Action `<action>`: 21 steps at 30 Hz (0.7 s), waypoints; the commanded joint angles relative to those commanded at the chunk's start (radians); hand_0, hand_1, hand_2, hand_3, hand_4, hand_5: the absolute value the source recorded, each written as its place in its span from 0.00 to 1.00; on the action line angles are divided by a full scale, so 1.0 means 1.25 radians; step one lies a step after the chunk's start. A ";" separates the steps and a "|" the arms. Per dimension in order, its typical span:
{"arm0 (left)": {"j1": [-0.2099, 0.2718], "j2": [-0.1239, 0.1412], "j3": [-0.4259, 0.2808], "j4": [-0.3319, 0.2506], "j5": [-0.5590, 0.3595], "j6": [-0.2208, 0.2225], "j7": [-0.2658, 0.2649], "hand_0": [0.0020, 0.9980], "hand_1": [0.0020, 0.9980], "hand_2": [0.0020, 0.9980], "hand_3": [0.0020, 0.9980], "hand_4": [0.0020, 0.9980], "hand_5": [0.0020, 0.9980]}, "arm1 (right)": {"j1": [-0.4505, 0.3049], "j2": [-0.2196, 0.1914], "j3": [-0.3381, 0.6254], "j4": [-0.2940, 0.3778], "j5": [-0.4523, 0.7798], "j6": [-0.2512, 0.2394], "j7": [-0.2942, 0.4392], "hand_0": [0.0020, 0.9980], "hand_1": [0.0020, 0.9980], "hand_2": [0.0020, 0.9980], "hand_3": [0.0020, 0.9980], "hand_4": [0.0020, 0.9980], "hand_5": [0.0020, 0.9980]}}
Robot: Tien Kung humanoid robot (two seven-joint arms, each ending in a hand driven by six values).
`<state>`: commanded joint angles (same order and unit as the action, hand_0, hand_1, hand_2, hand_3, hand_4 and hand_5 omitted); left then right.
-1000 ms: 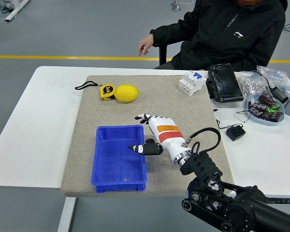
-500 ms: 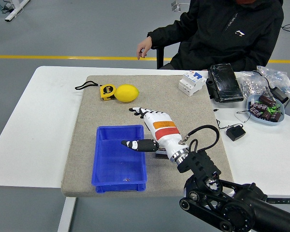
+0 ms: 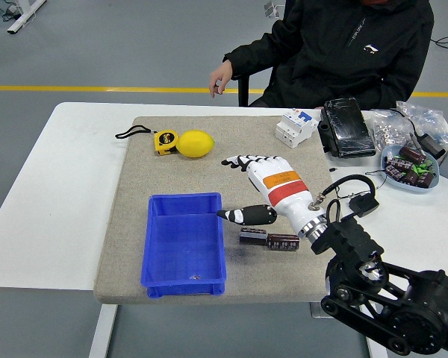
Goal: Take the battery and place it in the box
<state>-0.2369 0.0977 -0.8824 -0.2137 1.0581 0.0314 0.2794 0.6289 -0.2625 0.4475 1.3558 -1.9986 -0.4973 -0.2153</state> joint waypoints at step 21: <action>0.003 -0.008 0.009 0.000 -0.009 -0.001 -0.004 0.73 0.69 0.65 0.59 0.63 0.55 | -0.067 -0.022 -0.059 -0.140 -0.028 -0.026 0.028 0.44 0.51 0.57 0.60 1.00 0.41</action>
<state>-0.2331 0.0881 -0.8713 -0.2135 1.0464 0.0298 0.2747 0.5454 -0.2897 0.3741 1.1810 -2.0341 -0.5298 -0.1806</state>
